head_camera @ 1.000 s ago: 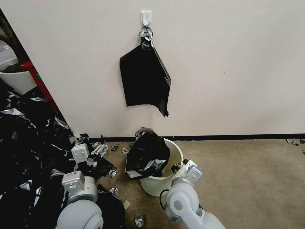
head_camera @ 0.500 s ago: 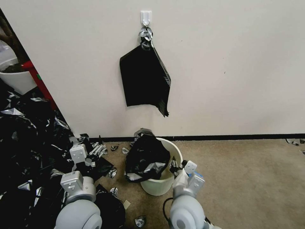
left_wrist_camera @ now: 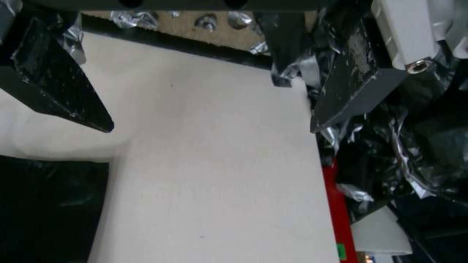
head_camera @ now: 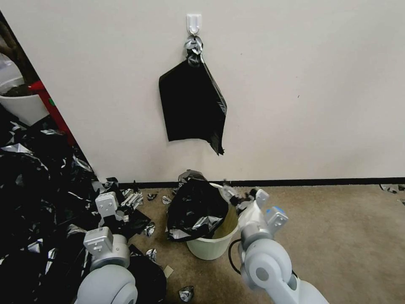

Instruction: Place a trash bag onto the trash bin.

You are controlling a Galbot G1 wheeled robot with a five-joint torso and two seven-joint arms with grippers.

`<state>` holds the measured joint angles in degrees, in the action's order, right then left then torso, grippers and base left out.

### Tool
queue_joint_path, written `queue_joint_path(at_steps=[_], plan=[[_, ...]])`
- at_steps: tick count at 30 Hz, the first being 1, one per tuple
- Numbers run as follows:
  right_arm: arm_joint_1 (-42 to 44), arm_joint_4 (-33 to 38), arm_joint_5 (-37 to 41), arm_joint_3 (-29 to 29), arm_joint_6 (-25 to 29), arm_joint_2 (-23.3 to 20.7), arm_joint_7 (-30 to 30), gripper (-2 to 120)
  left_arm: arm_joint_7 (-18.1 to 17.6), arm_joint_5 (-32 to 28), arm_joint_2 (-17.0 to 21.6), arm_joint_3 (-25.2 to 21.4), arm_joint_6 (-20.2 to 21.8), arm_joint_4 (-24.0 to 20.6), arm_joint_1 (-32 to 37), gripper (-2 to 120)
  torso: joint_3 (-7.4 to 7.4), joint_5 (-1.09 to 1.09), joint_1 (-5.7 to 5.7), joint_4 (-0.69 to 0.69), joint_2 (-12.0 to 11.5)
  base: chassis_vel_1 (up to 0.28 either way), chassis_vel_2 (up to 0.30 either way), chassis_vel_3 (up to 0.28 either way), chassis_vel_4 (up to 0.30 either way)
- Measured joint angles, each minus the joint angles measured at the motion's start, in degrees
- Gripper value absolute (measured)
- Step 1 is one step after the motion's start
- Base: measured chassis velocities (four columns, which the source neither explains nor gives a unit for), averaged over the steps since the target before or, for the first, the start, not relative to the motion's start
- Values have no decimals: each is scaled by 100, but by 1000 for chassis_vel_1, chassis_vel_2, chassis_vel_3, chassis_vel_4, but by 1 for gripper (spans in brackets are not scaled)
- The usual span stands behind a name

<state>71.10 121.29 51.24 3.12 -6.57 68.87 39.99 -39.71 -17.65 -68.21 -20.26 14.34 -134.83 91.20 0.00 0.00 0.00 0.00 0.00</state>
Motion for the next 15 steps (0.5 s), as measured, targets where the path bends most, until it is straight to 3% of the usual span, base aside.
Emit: queue_joint_path(at_steps=[3, 8, 15], plan=[[-36, -269, -468, 213, -642, -88, -59, 99, -2, 0, 18, -29, -1, -24, 8, 100, 0, 0, 0, 0, 0, 0, 0, 0, 0], [-84, -337, -392, 265, -930, -67, -18, 88, -5, -2, 22, -53, -2, -24, 6, 100, 0, -1, 0, 0, 0, 0, 0, 0, 0], [-117, -390, -332, 332, -1437, -74, 6, 58, -7, -5, 9, -61, -2, -37, -19, 100, 0, 0, 0, 0, 0, 0, 0, 0, 0]])
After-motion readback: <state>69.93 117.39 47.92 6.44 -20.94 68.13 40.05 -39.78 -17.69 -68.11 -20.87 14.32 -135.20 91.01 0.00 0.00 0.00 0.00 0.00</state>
